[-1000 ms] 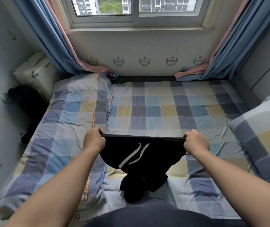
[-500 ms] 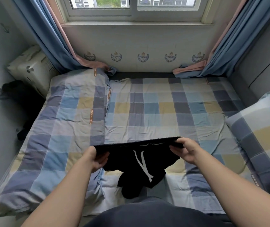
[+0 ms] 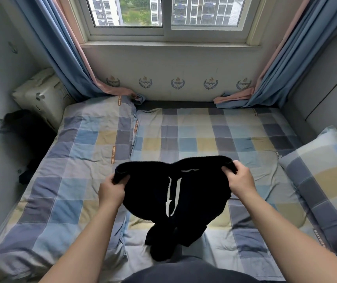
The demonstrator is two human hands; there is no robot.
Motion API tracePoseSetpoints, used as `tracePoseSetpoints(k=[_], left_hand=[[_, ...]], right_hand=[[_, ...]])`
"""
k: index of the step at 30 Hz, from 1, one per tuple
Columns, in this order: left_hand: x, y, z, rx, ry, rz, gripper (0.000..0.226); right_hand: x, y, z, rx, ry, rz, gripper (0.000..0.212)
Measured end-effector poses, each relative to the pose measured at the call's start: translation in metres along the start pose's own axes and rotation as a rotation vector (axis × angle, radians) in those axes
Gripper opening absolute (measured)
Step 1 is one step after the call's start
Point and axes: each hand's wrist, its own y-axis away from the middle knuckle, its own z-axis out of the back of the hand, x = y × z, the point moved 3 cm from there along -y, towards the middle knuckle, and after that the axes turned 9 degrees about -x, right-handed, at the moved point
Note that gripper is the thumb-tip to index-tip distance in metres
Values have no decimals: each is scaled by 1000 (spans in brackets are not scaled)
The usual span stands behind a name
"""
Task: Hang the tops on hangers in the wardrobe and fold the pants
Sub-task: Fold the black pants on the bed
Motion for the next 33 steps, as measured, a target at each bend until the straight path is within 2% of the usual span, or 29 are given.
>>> tracePoseSetpoints(k=[3,6,9,13,17,20,25,28,33], left_hand=[[-46,-14,2,-105,-175,-175,31],[-103,-25,2,17,100,-210,23],[-162,-35,8,19,257,-263,24],[-248,-43,22,-64,345,-369,23],[-336,-40,44,-93,377,-375,31],[-395,-29,59,-68,447,-354,29],[-479,0,70,95,562,-410,32],[-519,26,70,194,539,-491,18],[-561,70,67,334,442,-627,21]], right_hand=[[33,-24,17,-44,65,163,15],[72,-53,38,-44,-20,251,11],[121,-81,65,-116,-47,352,11],[195,-104,105,-206,-22,522,15],[270,-114,144,-280,-33,658,17],[323,-121,169,-315,-157,603,19],[401,-114,197,-178,-453,440,20],[444,-94,201,-20,-539,436,19],[499,-54,211,144,-606,508,27]])
